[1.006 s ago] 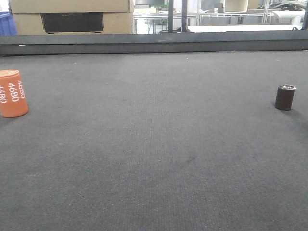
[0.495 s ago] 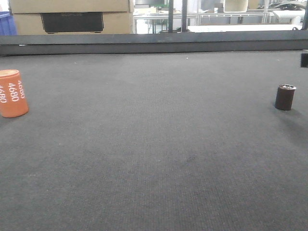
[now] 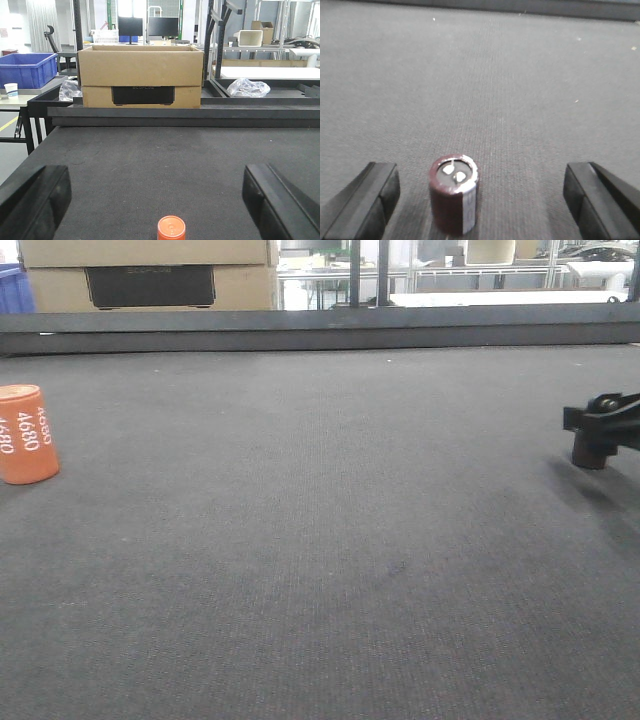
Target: Place cylindrical capacitor in blue bin on shelf
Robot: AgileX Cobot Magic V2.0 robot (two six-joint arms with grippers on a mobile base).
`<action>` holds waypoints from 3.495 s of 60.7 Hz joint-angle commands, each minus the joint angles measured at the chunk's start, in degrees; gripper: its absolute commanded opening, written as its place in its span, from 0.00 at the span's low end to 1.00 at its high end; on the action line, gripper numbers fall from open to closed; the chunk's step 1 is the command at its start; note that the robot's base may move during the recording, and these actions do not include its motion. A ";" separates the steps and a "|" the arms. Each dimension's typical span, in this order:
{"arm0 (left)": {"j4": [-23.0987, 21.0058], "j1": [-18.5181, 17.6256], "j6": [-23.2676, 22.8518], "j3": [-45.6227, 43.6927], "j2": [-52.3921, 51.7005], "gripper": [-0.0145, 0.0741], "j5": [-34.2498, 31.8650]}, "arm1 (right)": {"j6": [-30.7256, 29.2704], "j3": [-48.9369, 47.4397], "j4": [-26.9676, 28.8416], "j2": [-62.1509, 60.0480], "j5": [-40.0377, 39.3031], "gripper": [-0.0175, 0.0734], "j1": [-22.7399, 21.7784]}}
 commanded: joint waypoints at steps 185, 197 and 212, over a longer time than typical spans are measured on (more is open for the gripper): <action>-11.83 -7.51 -0.46 -2.42 82.64 0.49 -57.27 | 0.26 -5.55 -0.45 -50.41 38.96 0.02 0.10; -11.58 -7.51 -0.46 -2.62 80.74 0.04 -54.10 | 0.26 -5.55 -0.45 -50.41 43.82 0.02 0.10; -6.39 -7.51 -0.46 -5.80 67.38 0.04 -37.02 | 0.26 -8.98 1.60 -50.41 59.41 0.02 0.10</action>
